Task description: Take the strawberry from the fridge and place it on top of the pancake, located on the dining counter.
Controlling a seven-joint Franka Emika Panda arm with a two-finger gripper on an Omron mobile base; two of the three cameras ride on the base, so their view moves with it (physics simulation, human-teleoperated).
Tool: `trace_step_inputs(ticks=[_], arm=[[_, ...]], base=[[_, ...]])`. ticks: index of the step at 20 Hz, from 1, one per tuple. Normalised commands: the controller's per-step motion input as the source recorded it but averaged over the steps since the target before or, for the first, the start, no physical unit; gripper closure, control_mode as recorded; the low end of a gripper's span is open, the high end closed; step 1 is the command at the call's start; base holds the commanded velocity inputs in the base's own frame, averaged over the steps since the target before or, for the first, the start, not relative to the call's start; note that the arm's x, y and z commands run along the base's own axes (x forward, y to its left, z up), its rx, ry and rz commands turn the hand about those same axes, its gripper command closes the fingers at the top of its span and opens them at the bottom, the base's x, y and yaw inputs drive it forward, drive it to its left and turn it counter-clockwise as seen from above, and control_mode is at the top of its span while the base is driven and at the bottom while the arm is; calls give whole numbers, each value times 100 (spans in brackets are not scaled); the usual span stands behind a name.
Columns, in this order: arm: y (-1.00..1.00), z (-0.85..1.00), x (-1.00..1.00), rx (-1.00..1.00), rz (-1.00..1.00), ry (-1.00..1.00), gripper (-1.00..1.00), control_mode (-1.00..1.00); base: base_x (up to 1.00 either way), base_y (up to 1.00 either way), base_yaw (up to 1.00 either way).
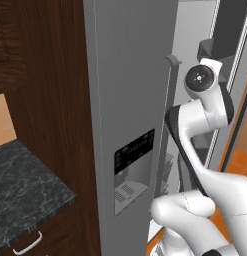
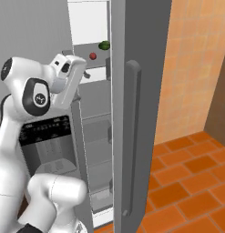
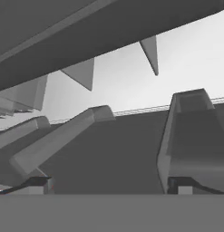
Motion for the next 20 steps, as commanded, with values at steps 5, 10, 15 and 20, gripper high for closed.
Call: trace_step_inputs(ticks=[5, 10, 15, 20], arm=[[-2, -2, 63, 0, 15, -1, -100, -100], [-12, -3, 59, 0, 12, -1, -100, -100], [-20, 0, 64, 0, 0, 0, -100, -100], [-30, -3, 67, 0, 1, 0, -100, -100]], base=[[0, 0, 0], [0, 0, 0], [0, 0, 0], [0, 0, 0]])
